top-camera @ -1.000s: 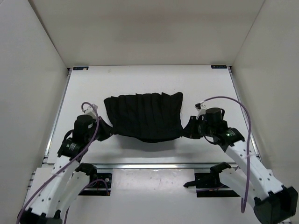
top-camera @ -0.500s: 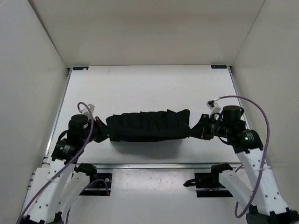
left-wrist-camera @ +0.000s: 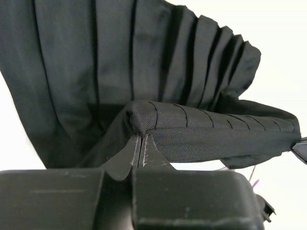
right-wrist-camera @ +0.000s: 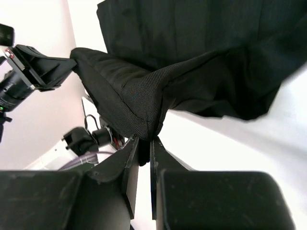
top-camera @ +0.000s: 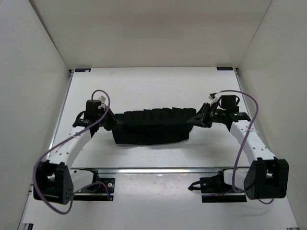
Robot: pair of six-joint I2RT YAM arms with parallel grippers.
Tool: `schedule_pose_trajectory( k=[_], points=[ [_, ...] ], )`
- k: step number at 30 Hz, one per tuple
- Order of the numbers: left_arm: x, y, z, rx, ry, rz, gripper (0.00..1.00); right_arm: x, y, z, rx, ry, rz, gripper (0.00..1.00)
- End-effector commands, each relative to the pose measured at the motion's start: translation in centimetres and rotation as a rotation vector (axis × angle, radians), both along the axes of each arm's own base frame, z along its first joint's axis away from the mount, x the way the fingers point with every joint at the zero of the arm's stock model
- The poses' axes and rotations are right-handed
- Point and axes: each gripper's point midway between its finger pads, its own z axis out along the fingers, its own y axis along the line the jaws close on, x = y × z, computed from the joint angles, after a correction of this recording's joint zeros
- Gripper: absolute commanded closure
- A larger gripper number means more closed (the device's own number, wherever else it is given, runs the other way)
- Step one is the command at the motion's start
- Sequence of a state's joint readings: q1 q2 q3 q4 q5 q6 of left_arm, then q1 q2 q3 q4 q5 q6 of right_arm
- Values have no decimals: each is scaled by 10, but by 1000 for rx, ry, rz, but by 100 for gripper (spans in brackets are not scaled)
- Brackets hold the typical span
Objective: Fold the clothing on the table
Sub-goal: Fold the skirt
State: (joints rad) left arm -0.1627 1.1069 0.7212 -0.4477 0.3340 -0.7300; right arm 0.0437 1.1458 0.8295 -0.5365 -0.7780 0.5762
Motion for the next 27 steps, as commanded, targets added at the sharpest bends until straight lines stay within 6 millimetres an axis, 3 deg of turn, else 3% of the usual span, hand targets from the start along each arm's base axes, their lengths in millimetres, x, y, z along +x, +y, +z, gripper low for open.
schedule_pose_trajectory(
  k=[1, 5, 6, 7, 8, 9, 11, 12, 13, 17, 22, 24, 27],
  points=[
    [40, 9, 19, 18, -122, 33, 100, 38, 0, 6, 30, -69, -43, 100],
    [72, 15, 14, 10, -124, 76, 97, 76, 5, 11, 43, -144, -55, 100],
    [84, 15, 17, 7, -145, 77, 88, 89, 5, 15, 51, -197, -61, 99],
    [91, 19, 17, 1, -147, 96, 78, 99, 3, 8, 39, -203, -83, 89],
    [103, 21, 20, -13, -160, 107, 55, 111, 1, 14, 34, -248, -100, 66],
    [114, 21, 22, -39, -171, 106, 41, 121, 1, 15, 20, -312, -85, 67],
    [126, 25, 26, -69, -187, 116, 31, 136, -5, 18, -34, -365, -91, 63],
    [131, 21, 30, -93, -199, 96, 29, 140, -7, 15, -66, -385, -74, 53],
    [133, 21, 34, -100, -206, 86, 26, 146, -10, 11, -101, -402, -73, 49],
    [123, 22, 25, -39, -212, 45, 26, 135, -14, -15, -146, -354, -27, 53],
    [77, 23, -15, 62, -123, -3, 33, 114, -12, -52, -187, -277, 22, 53],
    [59, 15, -23, 79, -115, -44, 33, 104, -11, -59, -194, -254, 29, 52],
    [37, 20, -37, 132, -78, -33, 31, 85, -17, -76, -281, -184, -9, 49]
  ],
)
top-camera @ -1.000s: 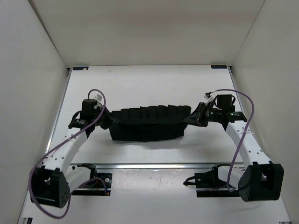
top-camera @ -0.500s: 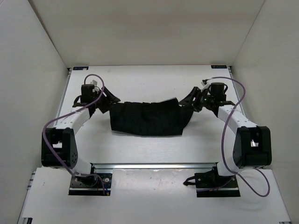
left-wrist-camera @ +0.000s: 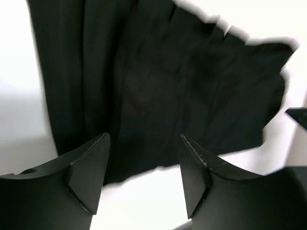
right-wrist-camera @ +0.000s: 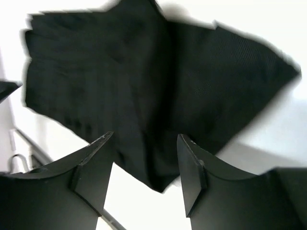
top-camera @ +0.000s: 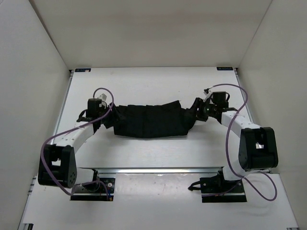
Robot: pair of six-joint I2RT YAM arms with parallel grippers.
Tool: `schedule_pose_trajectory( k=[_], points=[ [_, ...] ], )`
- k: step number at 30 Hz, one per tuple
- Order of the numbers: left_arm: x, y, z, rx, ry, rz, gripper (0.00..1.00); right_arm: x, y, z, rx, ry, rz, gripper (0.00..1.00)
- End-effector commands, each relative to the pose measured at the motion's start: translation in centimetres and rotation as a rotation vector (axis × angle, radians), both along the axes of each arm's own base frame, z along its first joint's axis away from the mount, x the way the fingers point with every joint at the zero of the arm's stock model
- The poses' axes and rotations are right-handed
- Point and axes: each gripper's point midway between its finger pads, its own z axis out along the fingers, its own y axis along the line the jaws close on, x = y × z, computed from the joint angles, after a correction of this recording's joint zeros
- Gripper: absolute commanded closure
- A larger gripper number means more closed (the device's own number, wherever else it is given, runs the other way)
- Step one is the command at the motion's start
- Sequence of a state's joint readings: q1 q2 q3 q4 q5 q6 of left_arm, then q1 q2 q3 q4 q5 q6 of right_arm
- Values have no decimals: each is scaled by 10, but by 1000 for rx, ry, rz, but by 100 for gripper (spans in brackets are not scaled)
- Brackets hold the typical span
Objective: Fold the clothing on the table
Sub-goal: Fold the skirt
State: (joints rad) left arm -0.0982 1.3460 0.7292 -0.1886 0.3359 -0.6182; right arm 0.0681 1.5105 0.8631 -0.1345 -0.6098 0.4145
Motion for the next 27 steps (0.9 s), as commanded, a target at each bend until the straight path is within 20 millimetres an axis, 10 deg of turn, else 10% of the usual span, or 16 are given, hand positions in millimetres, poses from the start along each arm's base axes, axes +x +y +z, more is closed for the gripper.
schedule_pose_trajectory(
  k=[1, 10, 22, 24, 27],
  points=[
    [-21, 9, -2, 95, -13, -4, 30, -23, -12, -18, -112, 50, -61, 48],
    [-56, 35, -23, 142, 28, 170, 29, -72, 1, -38, -1, 146, -106, 38],
    [-66, 30, -48, 98, 76, 209, 28, -65, 35, -53, 112, 197, -106, 35],
    [-65, 27, -50, 87, 80, 212, 27, -59, 37, -52, 126, 178, -109, 42],
    [-63, 20, -52, 62, 79, 203, 27, -58, 32, -54, 139, 195, -123, 99]
  ],
)
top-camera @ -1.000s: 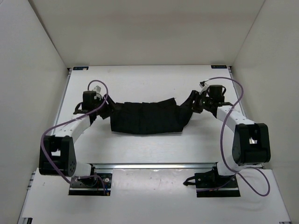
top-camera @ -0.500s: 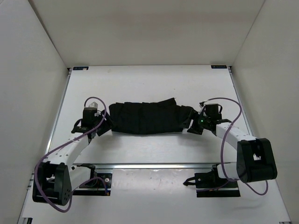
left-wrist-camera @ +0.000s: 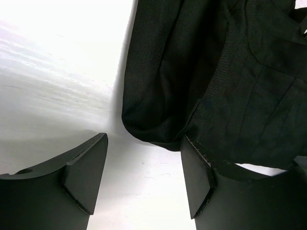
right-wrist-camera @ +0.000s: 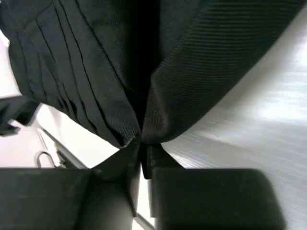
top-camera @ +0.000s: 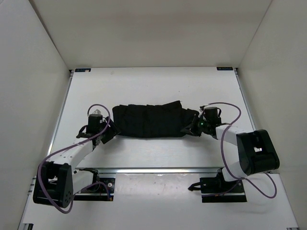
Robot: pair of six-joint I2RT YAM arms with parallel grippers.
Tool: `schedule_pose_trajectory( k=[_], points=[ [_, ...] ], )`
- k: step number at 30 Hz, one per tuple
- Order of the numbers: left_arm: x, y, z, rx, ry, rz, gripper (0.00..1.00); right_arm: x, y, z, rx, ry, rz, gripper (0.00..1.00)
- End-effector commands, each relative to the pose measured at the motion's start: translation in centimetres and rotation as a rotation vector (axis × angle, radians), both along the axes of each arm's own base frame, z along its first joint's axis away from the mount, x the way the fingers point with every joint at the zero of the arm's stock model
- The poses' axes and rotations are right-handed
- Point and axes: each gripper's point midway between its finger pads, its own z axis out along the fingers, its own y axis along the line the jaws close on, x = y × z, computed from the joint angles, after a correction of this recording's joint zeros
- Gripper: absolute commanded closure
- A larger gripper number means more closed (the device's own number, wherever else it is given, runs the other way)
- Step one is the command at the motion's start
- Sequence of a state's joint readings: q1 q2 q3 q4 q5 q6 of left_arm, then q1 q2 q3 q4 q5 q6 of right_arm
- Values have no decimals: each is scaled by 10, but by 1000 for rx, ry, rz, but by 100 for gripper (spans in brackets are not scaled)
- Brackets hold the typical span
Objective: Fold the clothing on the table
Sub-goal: Fold the skirt
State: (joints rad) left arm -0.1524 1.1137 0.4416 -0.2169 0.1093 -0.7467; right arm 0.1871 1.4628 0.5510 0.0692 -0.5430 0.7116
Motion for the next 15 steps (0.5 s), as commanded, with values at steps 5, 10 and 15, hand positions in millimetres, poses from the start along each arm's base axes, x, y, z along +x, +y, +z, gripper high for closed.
schedule_pose_trajectory(
  k=[5, 10, 15],
  points=[
    [7, -18, 0, -60, -34, 10, 30, 7, -5, 3, 19, -38, -29, 100],
    [16, -22, -6, -67, -55, 43, 82, 6, -26, -2, -4, -36, -66, 100],
    [29, -60, -3, -109, -90, -51, 100, 9, -68, 7, -70, -60, -131, 100]
  ],
)
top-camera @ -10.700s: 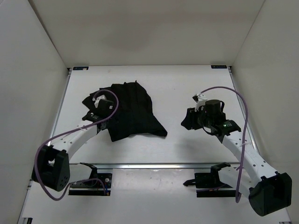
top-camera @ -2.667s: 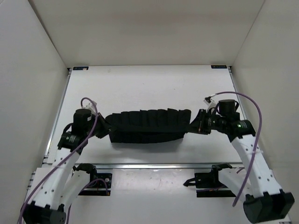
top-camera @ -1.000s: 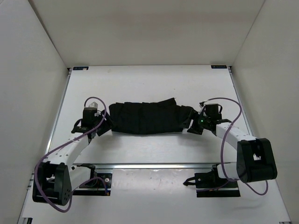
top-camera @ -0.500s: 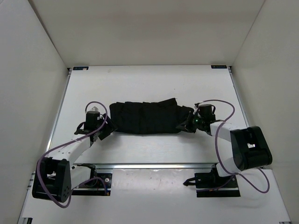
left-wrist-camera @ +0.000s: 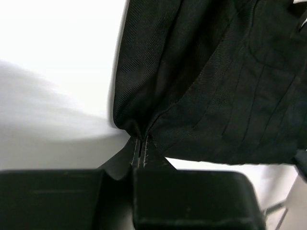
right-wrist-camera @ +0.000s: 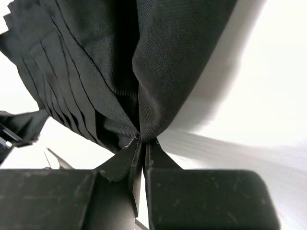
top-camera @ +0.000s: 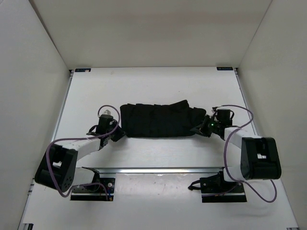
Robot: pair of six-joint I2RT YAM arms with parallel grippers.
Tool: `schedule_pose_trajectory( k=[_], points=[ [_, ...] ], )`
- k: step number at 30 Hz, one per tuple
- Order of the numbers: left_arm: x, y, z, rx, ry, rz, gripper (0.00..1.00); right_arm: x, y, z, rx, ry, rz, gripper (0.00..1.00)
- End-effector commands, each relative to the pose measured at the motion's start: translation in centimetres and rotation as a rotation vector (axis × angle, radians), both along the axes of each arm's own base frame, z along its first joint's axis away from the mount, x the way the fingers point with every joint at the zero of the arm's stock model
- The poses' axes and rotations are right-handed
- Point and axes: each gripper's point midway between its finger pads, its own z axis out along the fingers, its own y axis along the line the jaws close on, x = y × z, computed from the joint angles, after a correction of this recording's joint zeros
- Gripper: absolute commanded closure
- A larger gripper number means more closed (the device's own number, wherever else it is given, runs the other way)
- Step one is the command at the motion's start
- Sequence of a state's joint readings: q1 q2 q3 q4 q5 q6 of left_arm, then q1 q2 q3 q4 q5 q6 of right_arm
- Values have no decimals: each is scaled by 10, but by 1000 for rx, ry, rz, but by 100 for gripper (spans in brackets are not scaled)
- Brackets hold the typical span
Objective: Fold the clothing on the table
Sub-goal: Fold the skirt
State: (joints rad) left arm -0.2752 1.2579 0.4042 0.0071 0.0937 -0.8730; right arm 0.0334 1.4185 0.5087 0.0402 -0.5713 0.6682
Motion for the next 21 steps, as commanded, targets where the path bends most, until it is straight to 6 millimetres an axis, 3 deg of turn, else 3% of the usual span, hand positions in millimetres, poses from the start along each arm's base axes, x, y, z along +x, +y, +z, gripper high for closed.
schedule_pose_trajectory(
  k=[1, 2, 5, 6, 8, 9, 11, 13, 15, 18, 21],
  points=[
    [22, -33, 14, -56, -80, -52, 100, 5, -34, 14, -88, -55, -35, 100],
    [18, -45, 8, -64, -61, -82, 100, 1, -39, 15, -124, -50, -25, 100],
    [21, -74, 8, -124, -65, -125, 100, 17, -52, 45, -201, -102, -3, 99],
    [21, -79, 4, -131, -53, -122, 100, 12, -49, 44, -227, -80, 38, 99],
    [23, -83, 0, -156, -46, -117, 100, 30, -36, 76, -256, -153, 125, 100],
    [24, -87, 2, -165, -48, -126, 100, 30, -29, 76, -268, -146, 161, 100],
    [27, -88, 1, -167, -47, -126, 100, 39, 6, 103, -287, -212, 288, 100],
    [27, -84, -4, -146, -42, -112, 100, 43, 38, 112, -285, -238, 368, 100],
    [30, -81, -2, -143, -51, -100, 100, 45, 83, 131, -242, -312, 454, 100],
    [34, -76, -1, -137, -57, -84, 100, 42, 138, 140, -169, -360, 551, 100],
    [33, -75, -5, -130, -54, -87, 100, 36, 187, 135, -121, -374, 662, 100]
  ],
)
